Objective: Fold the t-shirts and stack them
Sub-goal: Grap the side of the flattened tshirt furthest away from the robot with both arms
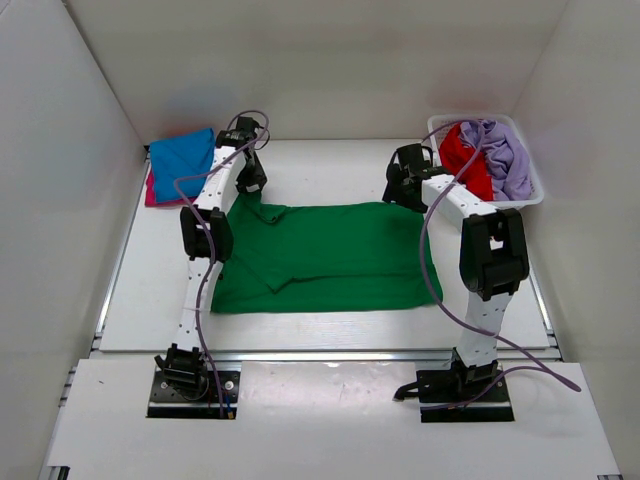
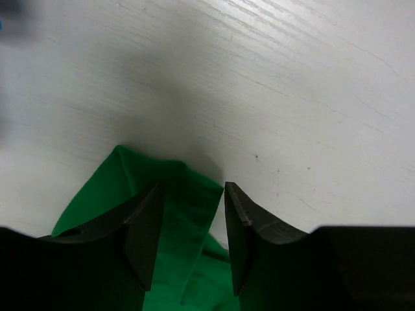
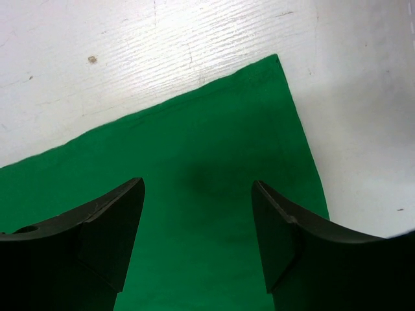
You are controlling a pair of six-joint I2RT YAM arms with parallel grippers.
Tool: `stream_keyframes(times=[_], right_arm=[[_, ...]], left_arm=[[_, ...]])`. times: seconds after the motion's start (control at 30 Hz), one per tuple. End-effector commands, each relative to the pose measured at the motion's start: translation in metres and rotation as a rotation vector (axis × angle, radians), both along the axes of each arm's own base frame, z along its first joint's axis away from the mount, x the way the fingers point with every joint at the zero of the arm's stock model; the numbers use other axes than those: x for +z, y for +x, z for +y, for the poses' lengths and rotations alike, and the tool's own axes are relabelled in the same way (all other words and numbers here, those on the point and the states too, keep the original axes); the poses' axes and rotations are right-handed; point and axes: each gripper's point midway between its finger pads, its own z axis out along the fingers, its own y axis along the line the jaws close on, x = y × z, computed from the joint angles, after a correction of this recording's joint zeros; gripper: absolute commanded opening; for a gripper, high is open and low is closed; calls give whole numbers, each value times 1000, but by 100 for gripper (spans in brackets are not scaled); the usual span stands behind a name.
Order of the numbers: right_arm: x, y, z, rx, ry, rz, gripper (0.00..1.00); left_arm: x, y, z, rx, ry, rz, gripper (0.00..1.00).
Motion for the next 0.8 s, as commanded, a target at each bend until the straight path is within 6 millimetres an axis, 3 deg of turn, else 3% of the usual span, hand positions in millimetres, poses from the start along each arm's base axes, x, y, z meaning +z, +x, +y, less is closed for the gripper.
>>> stream_keyframes(times=[0.0,0.07,0.17,0.2,0.3,0.53,0.77], right_arm=[[22,10,-3,-24,5,-71,65],[26,13,-5,-28,4,-90,65],[22,15,-5,-32,4,-90,64],[19,16,-8,-42,4,-87,64],[13,19,-8,-51,-7,-85,65],[10,33,-15,-120,-18,-91,67],[2,43,-20,-258,-59,-88,69]], left_arm=[[30,5,-7,-14,-45,-56,53],[25,4,-12,-17,-53,-46,52],[20,4,-14,-22,-46,-39,42],[19,3,-15,-17,-42,-36,26],[22,3,-12,-11,-42,-40,0],[50,4,-8,-11,-58,-80,0],[106,-2,-19,-41,-108,-159,0]])
